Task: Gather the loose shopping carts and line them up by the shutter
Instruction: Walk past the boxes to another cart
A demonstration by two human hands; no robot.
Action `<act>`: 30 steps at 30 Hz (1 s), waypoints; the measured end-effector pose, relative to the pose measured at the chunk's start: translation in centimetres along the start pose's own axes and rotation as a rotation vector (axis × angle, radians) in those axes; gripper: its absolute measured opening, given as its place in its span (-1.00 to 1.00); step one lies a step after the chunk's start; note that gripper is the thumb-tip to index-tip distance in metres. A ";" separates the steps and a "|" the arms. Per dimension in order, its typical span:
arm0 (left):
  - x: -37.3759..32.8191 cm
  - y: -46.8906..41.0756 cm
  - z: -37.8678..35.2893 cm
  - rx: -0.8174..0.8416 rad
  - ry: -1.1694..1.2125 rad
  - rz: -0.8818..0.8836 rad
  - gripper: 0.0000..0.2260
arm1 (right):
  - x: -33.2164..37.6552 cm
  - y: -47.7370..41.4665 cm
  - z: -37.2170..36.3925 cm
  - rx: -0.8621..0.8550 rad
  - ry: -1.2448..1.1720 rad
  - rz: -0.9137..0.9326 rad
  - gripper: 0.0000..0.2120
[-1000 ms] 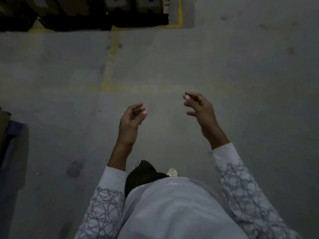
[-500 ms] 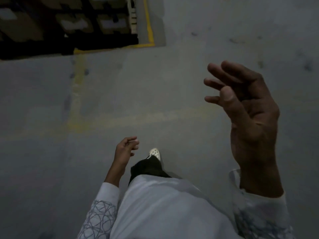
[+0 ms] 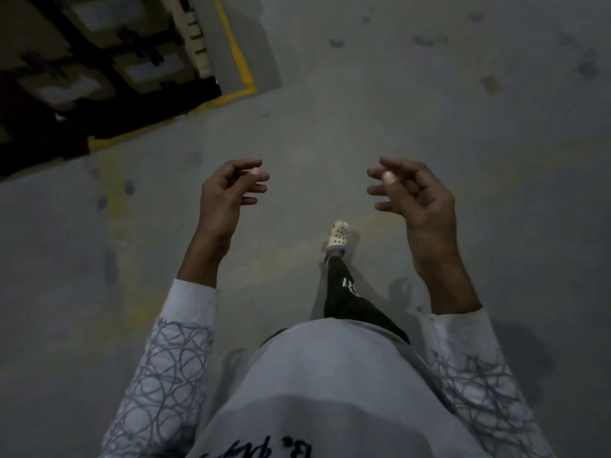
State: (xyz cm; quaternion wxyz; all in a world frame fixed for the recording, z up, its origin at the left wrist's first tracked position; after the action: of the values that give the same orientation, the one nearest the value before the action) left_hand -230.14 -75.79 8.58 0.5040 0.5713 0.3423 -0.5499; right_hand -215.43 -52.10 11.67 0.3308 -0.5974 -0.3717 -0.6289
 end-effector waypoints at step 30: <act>-16.7 -76.1 0.1 0.025 0.087 -0.058 -0.75 | 0.7 -78.0 -20.3 -0.019 0.016 -0.207 -0.75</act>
State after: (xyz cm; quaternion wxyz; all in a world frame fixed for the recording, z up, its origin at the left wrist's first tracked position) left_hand -304.85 -53.58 9.61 0.4656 0.5906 0.3733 -0.5432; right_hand -292.79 -30.24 6.51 0.2612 -0.5537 -0.4228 -0.6681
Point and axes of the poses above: each hand's wrist, its own y-axis away from the middle knuckle, its own z-axis out of the back of the hand, x = y × z, the point moved 2 cm from there along -y, towards the middle knuckle, and after that the axes turned 1 degree about x, right-handed, at the moved point
